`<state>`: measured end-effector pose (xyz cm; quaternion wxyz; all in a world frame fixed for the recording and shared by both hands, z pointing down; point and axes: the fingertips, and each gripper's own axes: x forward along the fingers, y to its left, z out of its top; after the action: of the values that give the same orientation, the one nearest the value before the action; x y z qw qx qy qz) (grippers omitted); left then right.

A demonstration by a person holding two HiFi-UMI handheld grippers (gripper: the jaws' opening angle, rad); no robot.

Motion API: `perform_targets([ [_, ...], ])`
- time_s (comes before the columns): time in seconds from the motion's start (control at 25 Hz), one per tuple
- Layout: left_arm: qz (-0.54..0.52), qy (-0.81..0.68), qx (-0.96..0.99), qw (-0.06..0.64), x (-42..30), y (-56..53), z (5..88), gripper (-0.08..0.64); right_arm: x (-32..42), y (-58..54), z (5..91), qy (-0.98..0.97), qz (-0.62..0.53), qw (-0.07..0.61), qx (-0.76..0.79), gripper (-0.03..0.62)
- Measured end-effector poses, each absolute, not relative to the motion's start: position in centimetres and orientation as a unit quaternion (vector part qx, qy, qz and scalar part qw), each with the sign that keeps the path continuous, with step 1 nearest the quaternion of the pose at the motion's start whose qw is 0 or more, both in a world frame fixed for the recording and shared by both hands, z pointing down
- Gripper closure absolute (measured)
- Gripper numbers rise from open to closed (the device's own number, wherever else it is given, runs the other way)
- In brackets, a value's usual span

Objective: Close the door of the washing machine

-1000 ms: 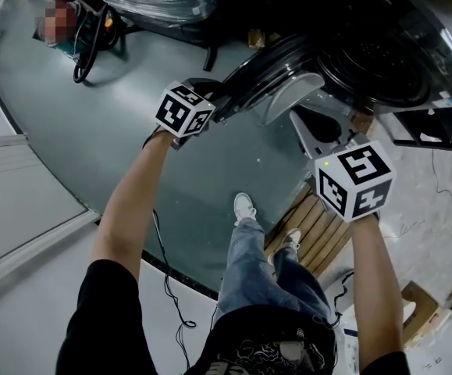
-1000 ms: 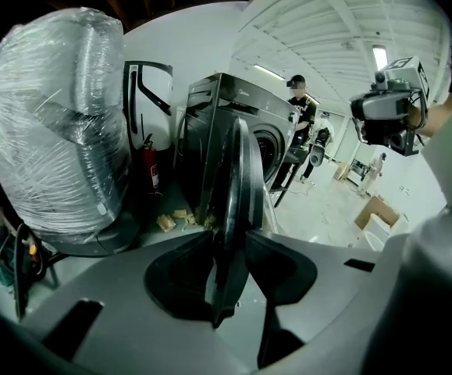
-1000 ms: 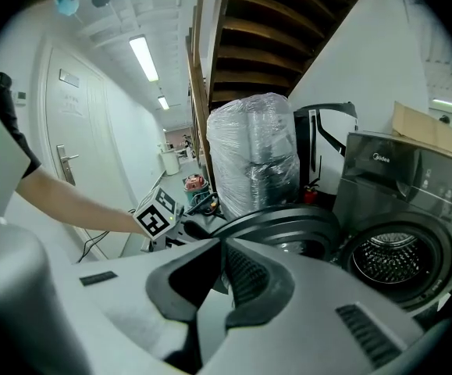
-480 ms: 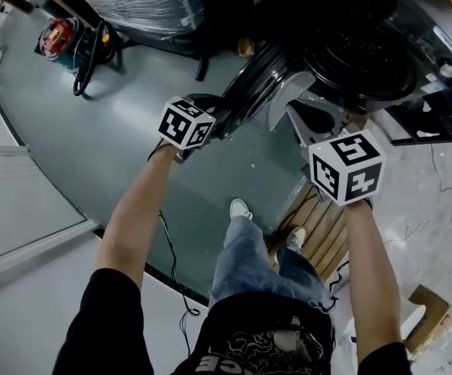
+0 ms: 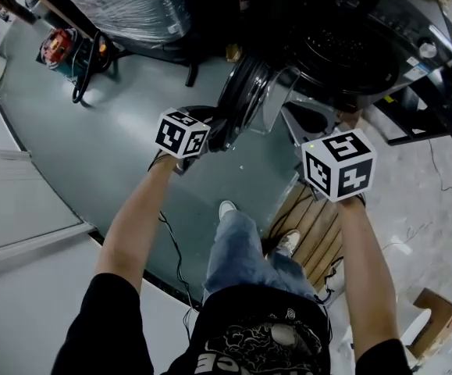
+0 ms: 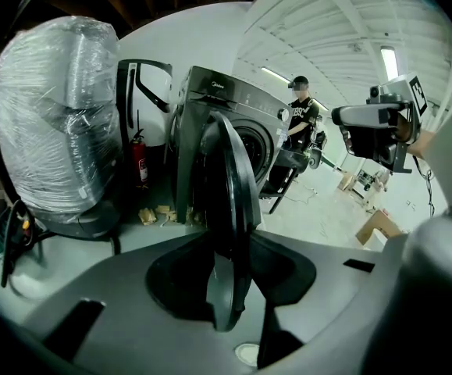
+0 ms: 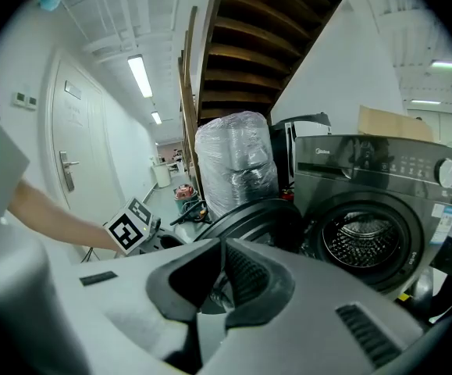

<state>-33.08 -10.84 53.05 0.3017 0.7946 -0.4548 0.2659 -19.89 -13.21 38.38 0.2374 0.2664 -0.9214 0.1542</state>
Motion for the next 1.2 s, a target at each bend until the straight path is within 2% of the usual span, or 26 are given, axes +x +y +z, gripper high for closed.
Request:
perform_targets([
  [0.8,0.204,-0.555,0.73,0.343,-21.9,-10.6,53.2,0.427,-5.3,-11.8,39.9,-0.913,0.185,0.205,0.3,0.569],
  [1.2,0.156,-0.583,0.707,0.369,-15.9,-11.9,53.3,0.414,0.8,-13.0,41.5,-0.899,0.229,0.151,0.341,0.569],
])
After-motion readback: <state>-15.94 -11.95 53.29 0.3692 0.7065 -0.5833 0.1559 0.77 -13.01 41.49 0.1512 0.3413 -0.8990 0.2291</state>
